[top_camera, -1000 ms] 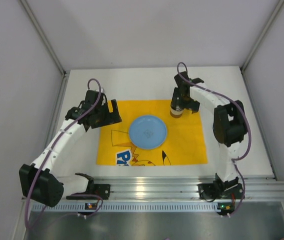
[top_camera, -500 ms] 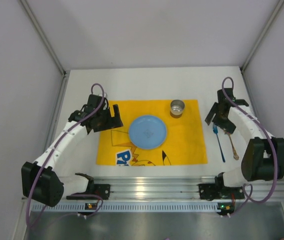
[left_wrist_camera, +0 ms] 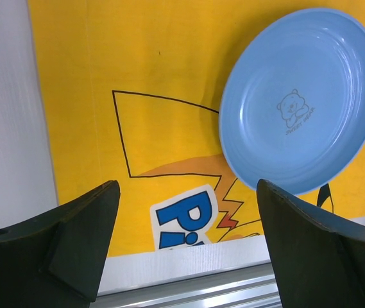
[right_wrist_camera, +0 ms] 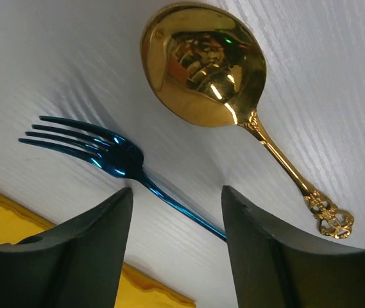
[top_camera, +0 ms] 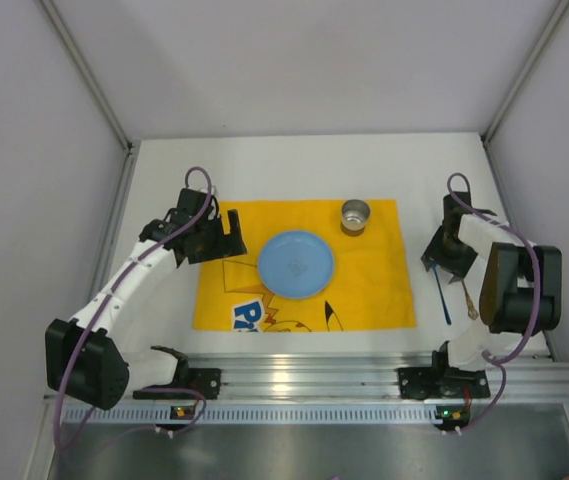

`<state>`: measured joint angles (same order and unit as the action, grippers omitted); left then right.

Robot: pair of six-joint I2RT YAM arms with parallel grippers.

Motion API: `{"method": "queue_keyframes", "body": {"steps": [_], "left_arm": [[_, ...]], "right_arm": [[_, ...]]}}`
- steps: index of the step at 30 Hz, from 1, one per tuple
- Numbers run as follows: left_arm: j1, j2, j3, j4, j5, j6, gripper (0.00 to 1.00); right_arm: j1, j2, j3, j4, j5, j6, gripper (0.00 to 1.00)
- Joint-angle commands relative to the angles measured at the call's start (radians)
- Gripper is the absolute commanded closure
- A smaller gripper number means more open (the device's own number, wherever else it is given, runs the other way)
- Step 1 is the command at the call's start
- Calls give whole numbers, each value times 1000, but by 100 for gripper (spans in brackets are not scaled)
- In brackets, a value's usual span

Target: Set the dinner table for one person

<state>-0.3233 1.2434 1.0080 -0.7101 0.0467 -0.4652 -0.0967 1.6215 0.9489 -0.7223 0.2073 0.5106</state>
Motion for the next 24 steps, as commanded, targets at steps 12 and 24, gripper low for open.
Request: {"method": "queue_keyframes", "body": {"steps": [12,24], "left_arm": [[4,27,7,26,-22,-38,10],[-43,83,125,230,272,6,9]], "right_arm": [[-9,98,-21,144,-63,-60,100],[219,-87,447,-212,-23,-23,100]]}}
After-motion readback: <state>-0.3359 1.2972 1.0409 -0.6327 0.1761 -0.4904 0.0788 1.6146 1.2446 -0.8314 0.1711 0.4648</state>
